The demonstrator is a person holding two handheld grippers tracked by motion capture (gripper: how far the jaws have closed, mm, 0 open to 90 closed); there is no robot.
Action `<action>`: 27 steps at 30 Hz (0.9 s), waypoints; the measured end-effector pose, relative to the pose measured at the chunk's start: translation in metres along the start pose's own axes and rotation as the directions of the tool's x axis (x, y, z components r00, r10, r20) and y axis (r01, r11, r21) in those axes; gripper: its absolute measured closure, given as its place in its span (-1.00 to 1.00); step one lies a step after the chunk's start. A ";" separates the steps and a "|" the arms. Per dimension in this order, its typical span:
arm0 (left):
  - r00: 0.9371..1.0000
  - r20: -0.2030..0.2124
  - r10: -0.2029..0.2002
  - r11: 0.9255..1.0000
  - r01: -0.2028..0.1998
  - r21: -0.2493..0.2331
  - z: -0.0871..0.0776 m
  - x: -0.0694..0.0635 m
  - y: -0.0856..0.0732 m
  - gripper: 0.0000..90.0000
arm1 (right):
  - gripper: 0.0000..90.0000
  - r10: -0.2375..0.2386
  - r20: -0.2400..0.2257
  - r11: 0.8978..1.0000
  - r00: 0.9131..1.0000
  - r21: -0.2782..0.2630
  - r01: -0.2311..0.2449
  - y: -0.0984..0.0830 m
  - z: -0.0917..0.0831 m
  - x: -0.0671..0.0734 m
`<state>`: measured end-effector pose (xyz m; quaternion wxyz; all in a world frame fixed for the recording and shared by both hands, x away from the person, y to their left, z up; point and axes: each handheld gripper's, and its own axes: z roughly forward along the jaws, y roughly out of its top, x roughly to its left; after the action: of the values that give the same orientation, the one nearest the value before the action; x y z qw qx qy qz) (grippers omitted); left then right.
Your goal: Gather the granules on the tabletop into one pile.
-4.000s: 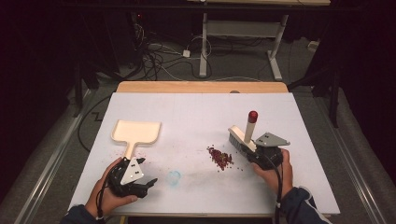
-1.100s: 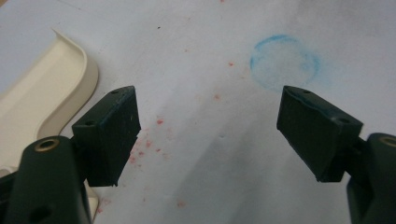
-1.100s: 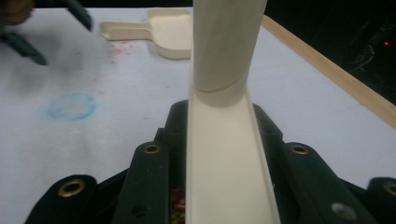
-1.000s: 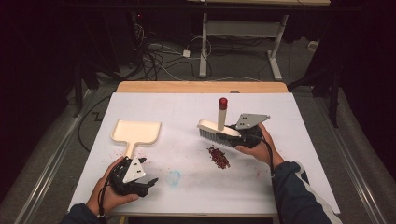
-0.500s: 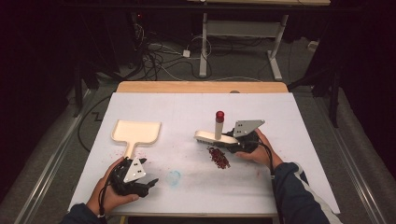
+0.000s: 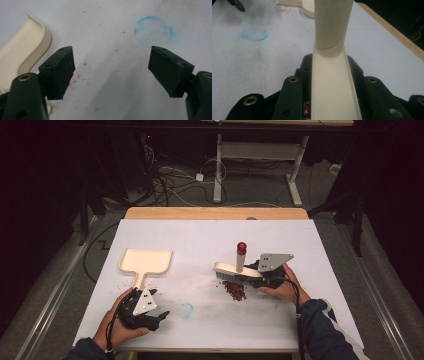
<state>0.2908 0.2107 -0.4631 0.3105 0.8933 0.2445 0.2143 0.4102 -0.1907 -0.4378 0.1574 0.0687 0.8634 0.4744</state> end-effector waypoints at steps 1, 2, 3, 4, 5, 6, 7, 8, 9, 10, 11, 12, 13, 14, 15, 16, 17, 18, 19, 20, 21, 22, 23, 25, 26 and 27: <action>1.000 0.000 0.000 1.000 0.000 -0.001 0.000 0.000 0.000 -0.54 | 0.49 0.007 0.005 1.000 1.000 -0.009 -0.007 0.001 -0.002 -0.001; 1.000 0.000 -0.001 1.000 0.001 0.000 -0.001 0.000 0.000 -0.55 | 0.50 0.012 0.012 1.000 1.000 -0.017 -0.012 0.002 -0.004 -0.001; 1.000 -0.003 -0.001 1.000 0.001 -0.001 -0.001 0.000 0.000 -0.55 | 0.50 0.016 0.022 1.000 1.000 -0.020 -0.015 0.003 -0.006 -0.001; 1.000 -0.003 -0.003 1.000 0.003 -0.003 -0.001 0.001 -0.001 -0.54 | 0.49 0.016 0.032 1.000 0.999 -0.024 -0.016 0.005 -0.009 -0.001; 1.000 -0.003 -0.005 1.000 0.005 -0.006 -0.001 0.001 -0.001 -0.54 | 0.50 0.015 0.038 1.000 0.999 -0.028 -0.014 0.006 -0.012 -0.001; 1.000 -0.007 -0.003 1.000 0.003 -0.007 -0.002 0.001 -0.001 -0.55 | 0.49 0.018 0.042 0.999 0.999 -0.033 -0.016 0.008 -0.015 -0.001; 1.000 -0.010 -0.003 1.000 0.003 -0.008 -0.003 0.001 -0.001 -0.55 | 0.49 0.024 0.053 0.999 0.998 -0.033 -0.023 0.009 -0.018 0.000; 1.000 -0.010 -0.004 1.000 0.004 -0.010 -0.003 0.001 -0.001 -0.55 | 0.49 0.023 0.058 0.999 0.998 -0.035 -0.021 0.011 -0.022 0.000; 1.000 -0.019 0.000 1.000 0.000 -0.014 -0.004 0.002 -0.001 -0.55 | 0.50 0.023 0.061 0.999 0.998 -0.038 -0.021 0.012 -0.026 0.001; 1.000 -0.026 -0.001 1.000 0.000 -0.016 -0.004 0.002 -0.001 -0.55 | 0.49 0.026 0.073 0.999 0.997 -0.036 -0.024 0.013 -0.030 0.002; 1.000 -0.027 -0.003 1.000 0.002 -0.018 -0.005 0.003 -0.001 -0.54 | 0.49 0.029 0.081 0.999 0.996 -0.037 -0.026 0.014 -0.035 0.004; 1.000 -0.030 -0.003 1.000 0.003 -0.022 -0.006 0.003 -0.001 -0.54 | 0.49 0.029 0.081 0.999 0.996 -0.039 -0.026 0.015 -0.039 0.005; 0.999 -0.033 -0.004 1.000 0.003 -0.023 -0.006 0.003 -0.001 -0.54 | 0.49 0.039 0.091 0.999 0.995 -0.039 -0.036 0.015 -0.043 0.006; 0.999 -0.035 -0.004 1.000 0.004 -0.023 -0.006 0.003 -0.001 -0.55 | 0.49 0.048 0.107 0.998 0.993 -0.037 -0.044 0.016 -0.047 0.007; 0.999 -0.035 -0.005 1.000 0.004 -0.024 -0.007 0.003 -0.001 -0.55 | 0.49 0.051 0.111 0.998 0.993 -0.034 -0.047 0.017 -0.052 0.009; 0.999 -0.036 -0.005 1.000 0.004 -0.025 -0.007 0.003 -0.001 -0.54 | 0.49 0.054 0.115 0.998 0.992 -0.029 -0.051 0.018 -0.057 0.010; 0.999 -0.037 -0.004 1.000 0.004 -0.023 -0.007 0.003 -0.002 -0.54 | 0.49 0.065 0.132 0.998 0.989 -0.021 -0.062 0.019 -0.062 0.012; 0.999 -0.036 -0.004 1.000 0.003 -0.023 -0.007 0.003 -0.002 -0.54 | 0.49 0.071 0.146 0.997 0.987 -0.011 -0.070 0.020 -0.068 0.014; 0.999 -0.035 -0.003 1.000 0.002 -0.023 -0.007 0.003 -0.002 -0.54 | 0.49 0.072 0.147 0.997 0.987 -0.010 -0.072 0.020 -0.075 0.016; 0.999 -0.035 -0.003 1.000 0.002 -0.021 -0.007 0.003 -0.002 -0.54 | 0.49 0.090 0.144 0.996 0.985 -0.013 -0.089 0.020 -0.081 0.018; 0.999 -0.034 -0.002 1.000 0.001 -0.023 -0.007 0.003 -0.002 -0.55 | 0.49 0.111 0.151 0.994 0.982 -0.010 -0.110 0.021 -0.087 0.021; 0.999 -0.033 -0.002 1.000 0.001 -0.024 -0.007 0.002 -0.002 -0.54 | 0.49 0.125 0.156 0.992 0.980 -0.009 -0.125 0.020 -0.094 0.024; 1.000 -0.031 -0.003 1.000 0.002 -0.023 -0.007 0.002 -0.002 -0.54 | 0.49 0.135 0.154 0.991 0.979 -0.006 -0.135 0.020 -0.100 0.026; 0.999 -0.032 -0.001 1.000 0.001 -0.022 -0.007 0.002 -0.002 -0.55 | 0.49 0.165 0.162 0.985 0.973 0.022 -0.170 0.019 -0.111 0.032; 1.000 -0.031 -0.001 1.000 0.000 -0.021 -0.007 0.002 -0.002 -0.55 | 0.49 0.177 0.170 0.982 0.969 0.029 -0.184 0.017 -0.117 0.036; 1.000 -0.029 -0.003 1.000 0.002 -0.022 -0.007 0.001 -0.002 -0.54 | 0.49 0.195 0.160 0.978 0.968 0.038 -0.203 0.015 -0.122 0.039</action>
<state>0.2875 0.2160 -0.4589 0.3169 0.8863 0.2477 0.2296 0.3322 -0.2698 -0.3718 0.1739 0.1961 0.8498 0.4574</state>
